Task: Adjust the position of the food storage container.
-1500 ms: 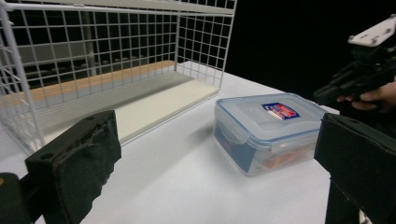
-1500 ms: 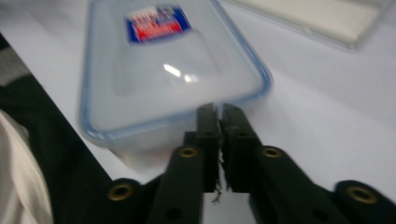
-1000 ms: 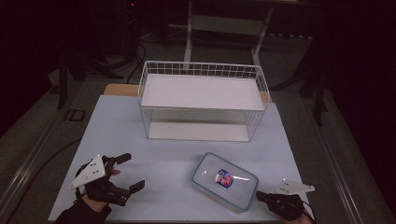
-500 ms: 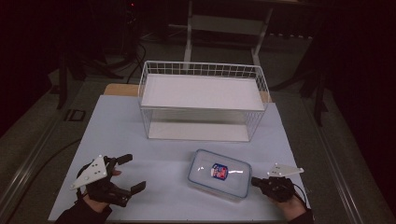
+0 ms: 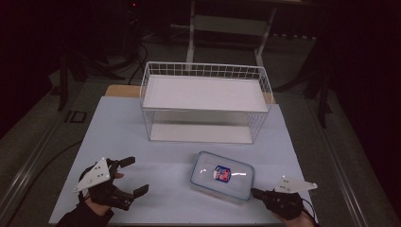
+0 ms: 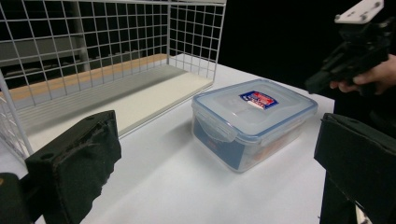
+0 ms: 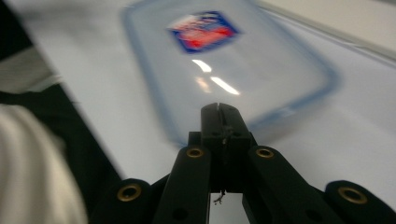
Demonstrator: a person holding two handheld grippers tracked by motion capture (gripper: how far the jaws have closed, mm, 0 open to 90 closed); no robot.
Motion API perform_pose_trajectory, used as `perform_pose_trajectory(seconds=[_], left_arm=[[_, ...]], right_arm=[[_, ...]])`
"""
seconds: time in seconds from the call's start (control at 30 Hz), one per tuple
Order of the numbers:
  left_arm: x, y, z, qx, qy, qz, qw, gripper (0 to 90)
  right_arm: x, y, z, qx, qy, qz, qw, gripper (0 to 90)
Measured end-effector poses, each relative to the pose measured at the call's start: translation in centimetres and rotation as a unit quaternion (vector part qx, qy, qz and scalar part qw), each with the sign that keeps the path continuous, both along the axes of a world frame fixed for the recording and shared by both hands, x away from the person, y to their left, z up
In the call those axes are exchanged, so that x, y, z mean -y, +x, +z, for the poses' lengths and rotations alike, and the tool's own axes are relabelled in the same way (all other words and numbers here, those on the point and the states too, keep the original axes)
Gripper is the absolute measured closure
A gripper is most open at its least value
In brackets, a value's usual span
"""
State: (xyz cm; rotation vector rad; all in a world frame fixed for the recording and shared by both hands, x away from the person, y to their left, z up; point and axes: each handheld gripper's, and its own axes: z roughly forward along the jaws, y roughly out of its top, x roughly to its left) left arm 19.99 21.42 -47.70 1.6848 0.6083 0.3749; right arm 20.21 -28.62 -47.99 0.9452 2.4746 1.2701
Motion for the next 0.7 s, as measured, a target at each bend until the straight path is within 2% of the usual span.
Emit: perform_pose_trajectory(seconds=[0.03,0.1,0.2,0.23,0.37,0.47,0.7], left_arm=[[0.0,0.0,0.0,0.000,0.000,0.000,1.0000,0.3],[0.0,0.0,0.0,0.000,0.000,0.000,1.0000,0.3],[0.0,0.0,0.0,0.000,0.000,-0.001,1.0000,0.3],[0.0,0.0,0.0,0.000,0.000,-0.001,1.0000,0.3],[0.0,0.1,-0.1,-0.002,0.002,0.000,1.0000,0.3],[0.0,0.1,-0.1,-0.003,0.000,-0.001,1.0000,0.3],[0.1,0.1,-0.1,-0.004,-0.001,-0.002,1.0000,0.3]], right_arm=[[-0.9,-0.6,-0.1,-0.006,0.005,0.015,0.9999,90.0],[-1.4,-0.8,-0.3,-0.011,0.010,0.024,0.9996,90.0],[-2.7,-1.3,-1.1,-0.021,-0.005,0.050,0.9985,89.9],[-3.2,-1.1,-1.7,-0.030,-0.011,0.054,0.9980,90.0],[-3.6,-1.0,-2.2,-0.036,-0.019,0.065,0.9970,90.0],[-3.7,-0.9,-2.2,-0.035,-0.020,0.068,0.9969,90.0],[-3.0,0.2,-2.1,-0.028,-0.024,0.052,0.9980,90.0]])
